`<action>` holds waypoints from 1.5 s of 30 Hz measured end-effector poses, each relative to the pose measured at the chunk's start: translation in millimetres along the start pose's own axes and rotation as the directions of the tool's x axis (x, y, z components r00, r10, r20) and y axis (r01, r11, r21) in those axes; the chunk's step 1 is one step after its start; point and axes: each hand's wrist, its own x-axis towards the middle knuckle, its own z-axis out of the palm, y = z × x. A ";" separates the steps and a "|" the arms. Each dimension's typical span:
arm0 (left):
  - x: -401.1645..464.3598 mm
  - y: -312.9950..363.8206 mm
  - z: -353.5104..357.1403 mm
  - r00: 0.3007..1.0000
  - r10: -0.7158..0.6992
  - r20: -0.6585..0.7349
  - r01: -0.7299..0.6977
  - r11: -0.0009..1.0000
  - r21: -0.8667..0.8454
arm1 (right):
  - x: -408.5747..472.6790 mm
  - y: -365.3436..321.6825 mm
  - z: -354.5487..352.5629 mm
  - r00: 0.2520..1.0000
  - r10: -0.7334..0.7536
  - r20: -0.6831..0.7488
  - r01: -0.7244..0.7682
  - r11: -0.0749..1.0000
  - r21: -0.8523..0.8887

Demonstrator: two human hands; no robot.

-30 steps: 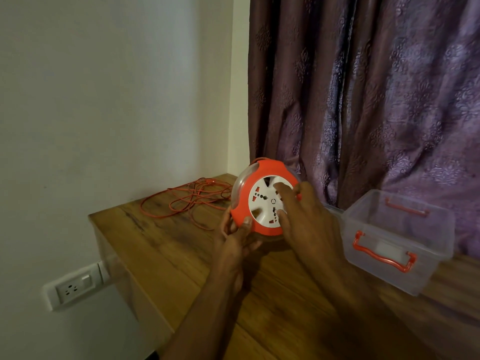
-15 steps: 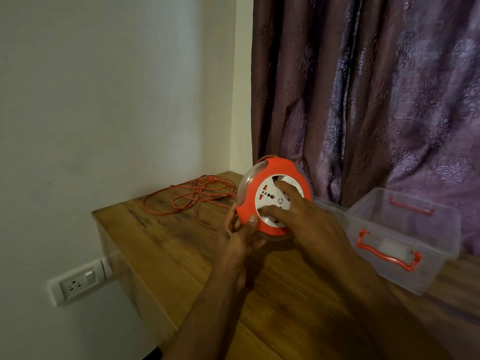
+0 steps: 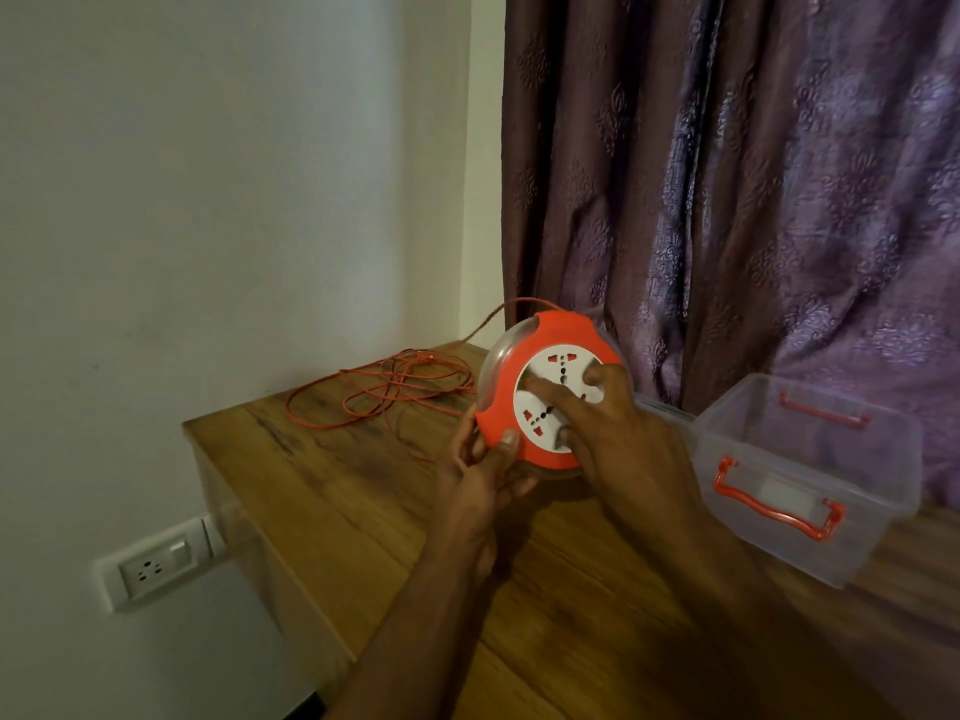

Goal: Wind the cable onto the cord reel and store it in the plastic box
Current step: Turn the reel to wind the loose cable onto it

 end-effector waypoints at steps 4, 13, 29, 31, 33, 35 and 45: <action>-1.8 0.1 1.9 1.000 0.026 -0.004 -0.026 1.000 -0.003 | 0.4 -7.6 5.5 0.983 0.133 -0.125 -0.119 0.986 0.117; -1.9 -1.2 3.3 1.000 0.001 -0.019 -0.001 1.000 0.015 | 3.9 -14.0 -0.8 0.943 0.293 -0.155 -0.260 0.944 0.202; 0.3 0.8 1.4 0.999 -0.002 -0.041 0.003 1.000 0.017 | -1.0 -5.7 -8.2 0.990 -0.078 0.114 0.075 0.997 0.029; -0.8 1.1 1.9 0.999 0.001 -0.033 -0.001 1.000 0.022 | -0.6 -5.4 -7.9 0.993 -0.076 0.094 0.074 0.997 0.021; -1.2 0.8 1.9 1.000 -0.002 -0.027 0.002 1.000 0.004 | 0.2 -5.2 -6.7 0.995 -0.053 0.081 0.053 0.999 0.011; -1.4 1.0 2.2 1.000 -0.008 -0.027 0.008 1.000 -0.011 | 1.3 -4.6 -4.4 0.998 -0.009 0.065 0.010 1.000 -0.012; -3.4 2.1 3.4 0.998 0.008 -0.055 -0.008 1.000 0.008 | 1.0 -11.7 2.7 0.991 0.094 -0.098 -0.099 0.994 -0.040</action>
